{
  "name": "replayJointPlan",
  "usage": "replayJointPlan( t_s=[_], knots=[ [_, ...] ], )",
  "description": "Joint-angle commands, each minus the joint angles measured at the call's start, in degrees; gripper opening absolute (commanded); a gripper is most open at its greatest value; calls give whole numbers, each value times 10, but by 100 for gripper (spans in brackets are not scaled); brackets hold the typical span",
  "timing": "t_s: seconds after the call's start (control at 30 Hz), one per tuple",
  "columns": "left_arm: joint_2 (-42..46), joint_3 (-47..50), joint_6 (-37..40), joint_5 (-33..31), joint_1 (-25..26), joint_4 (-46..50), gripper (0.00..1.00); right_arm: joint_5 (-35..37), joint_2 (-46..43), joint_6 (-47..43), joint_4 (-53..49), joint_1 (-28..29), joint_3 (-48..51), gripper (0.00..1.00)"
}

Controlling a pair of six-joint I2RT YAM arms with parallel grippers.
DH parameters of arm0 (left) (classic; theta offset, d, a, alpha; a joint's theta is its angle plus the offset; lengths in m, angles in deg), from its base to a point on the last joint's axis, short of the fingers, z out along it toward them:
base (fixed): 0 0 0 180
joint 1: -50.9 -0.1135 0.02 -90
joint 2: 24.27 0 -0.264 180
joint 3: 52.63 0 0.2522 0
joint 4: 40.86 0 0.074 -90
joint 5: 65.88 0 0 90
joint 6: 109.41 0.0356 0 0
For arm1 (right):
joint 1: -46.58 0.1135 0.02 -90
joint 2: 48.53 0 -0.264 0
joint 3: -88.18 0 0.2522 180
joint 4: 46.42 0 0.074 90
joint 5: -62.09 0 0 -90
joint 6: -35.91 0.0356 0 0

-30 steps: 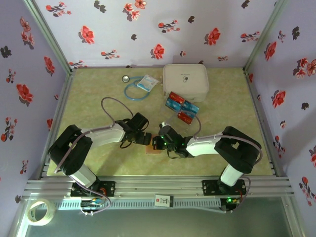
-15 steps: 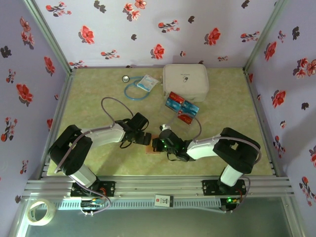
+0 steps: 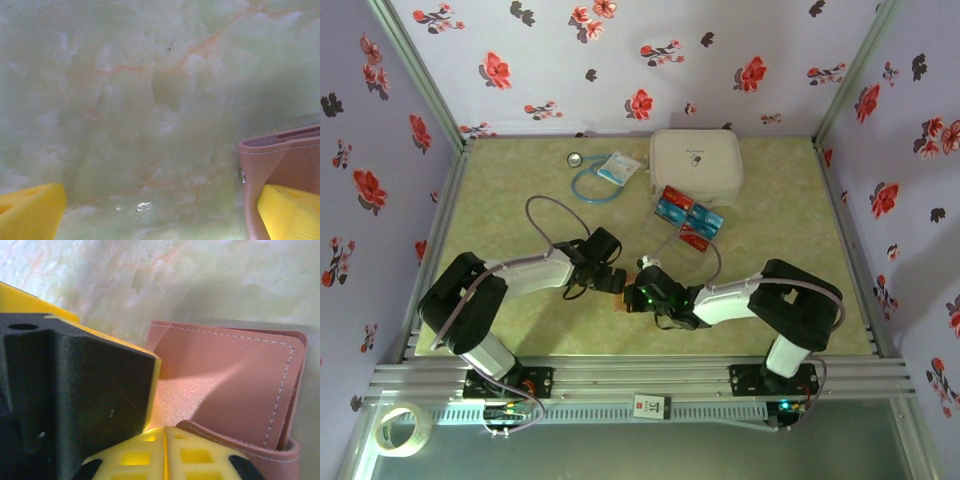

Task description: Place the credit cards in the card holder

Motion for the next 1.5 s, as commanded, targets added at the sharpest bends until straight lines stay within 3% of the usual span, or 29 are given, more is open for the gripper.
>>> replayJointPlan(
  t_s=[0.0, 0.3, 0.47, 0.53, 0.57, 0.73, 0.93, 1.0, 1.13, 1.2, 1.33, 1.47],
  knots=[
    [-24, -16, -3, -11, -11, 25, 100, -33, 19, -24, -177, 11, -18, 19],
    [23, -113, 29, 17, -104, 66, 100, -43, -18, -65, -247, -8, -122, 43],
    [64, -156, 41, 34, -147, 90, 100, -38, -90, -81, -292, -32, -144, 61],
    [92, -159, 43, 40, -164, 94, 100, -28, -146, -87, -312, -53, -136, 83],
    [110, -157, 45, 42, -172, 94, 100, -25, -181, -91, -324, -68, -129, 99],
    [209, -110, 42, 31, -211, 54, 100, 2, -347, -124, -416, -180, -123, 99],
    [343, 22, 100, -86, -235, -110, 100, 154, -466, -193, -475, -347, -128, 99],
    [377, 72, 129, -132, -243, -190, 100, 205, -468, -205, -458, -407, -113, 99],
    [409, 170, 177, -187, -298, -362, 100, 226, -444, -252, -365, -512, -60, 99],
    [402, 203, 220, -188, -327, -434, 100, 250, -418, -279, -308, -533, -31, 99],
    [342, 217, 257, -183, -372, -452, 100, 287, -334, -310, -237, -570, 3, 99],
    [273, 260, 266, -160, -393, -535, 100, 305, -274, -350, -127, -578, 51, 99]
  ],
)
